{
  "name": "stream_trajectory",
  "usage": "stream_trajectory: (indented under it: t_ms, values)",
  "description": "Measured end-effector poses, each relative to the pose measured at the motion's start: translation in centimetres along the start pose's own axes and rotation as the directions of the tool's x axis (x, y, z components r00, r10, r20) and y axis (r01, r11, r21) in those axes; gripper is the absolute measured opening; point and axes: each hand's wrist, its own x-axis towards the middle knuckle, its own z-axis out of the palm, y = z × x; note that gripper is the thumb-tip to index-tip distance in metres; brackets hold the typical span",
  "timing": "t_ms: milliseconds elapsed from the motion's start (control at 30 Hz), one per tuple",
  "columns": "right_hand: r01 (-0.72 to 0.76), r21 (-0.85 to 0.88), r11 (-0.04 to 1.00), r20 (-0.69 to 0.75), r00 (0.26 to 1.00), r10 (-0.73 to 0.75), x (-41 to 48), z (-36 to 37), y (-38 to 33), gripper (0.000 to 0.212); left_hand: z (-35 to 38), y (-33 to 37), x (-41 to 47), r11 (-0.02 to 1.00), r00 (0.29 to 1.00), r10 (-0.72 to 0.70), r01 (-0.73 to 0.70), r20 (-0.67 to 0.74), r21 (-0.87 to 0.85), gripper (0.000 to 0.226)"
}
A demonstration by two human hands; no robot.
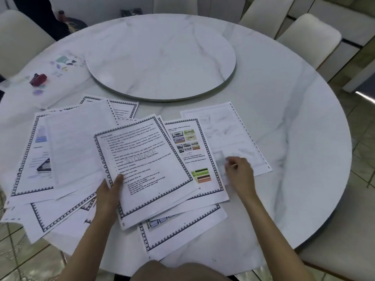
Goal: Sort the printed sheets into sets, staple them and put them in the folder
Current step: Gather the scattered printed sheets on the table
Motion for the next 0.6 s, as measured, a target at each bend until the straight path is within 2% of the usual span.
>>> stream_trajectory:
  t_ms: [100,167,233,433,600]
  values:
    - [-0.1,-0.182,0.978,-0.125,0.989,0.078,1.8,-1.6,1.8,0.045,0.0,-0.1,0.2,0.999,1.0,-0.009,0.008,0.016,0.041,0.037]
    - [-0.223,-0.256,0.941,-0.161,0.969,0.186,2.3,-2.8,2.5,0.06,-0.1,-0.1,0.4,0.998,1.0,-0.012,0.011,0.024,0.063,0.035]
    - [-0.283,-0.303,0.91,-0.171,0.955,0.241,2.6,-3.5,3.1,0.071,-0.2,-0.1,0.6,0.997,0.999,-0.016,0.013,0.031,0.079,0.034]
    - [-0.324,-0.289,0.901,-0.144,0.945,0.294,3.4,-4.4,4.0,0.073,-0.1,-0.2,0.8,0.996,0.999,-0.013,0.01,0.031,0.092,0.033]
    - [-0.397,-0.094,0.913,-0.12,0.915,0.386,4.3,-4.9,5.0,0.072,-0.1,-0.3,0.9,0.995,0.999,-0.021,0.018,0.025,0.103,0.031]
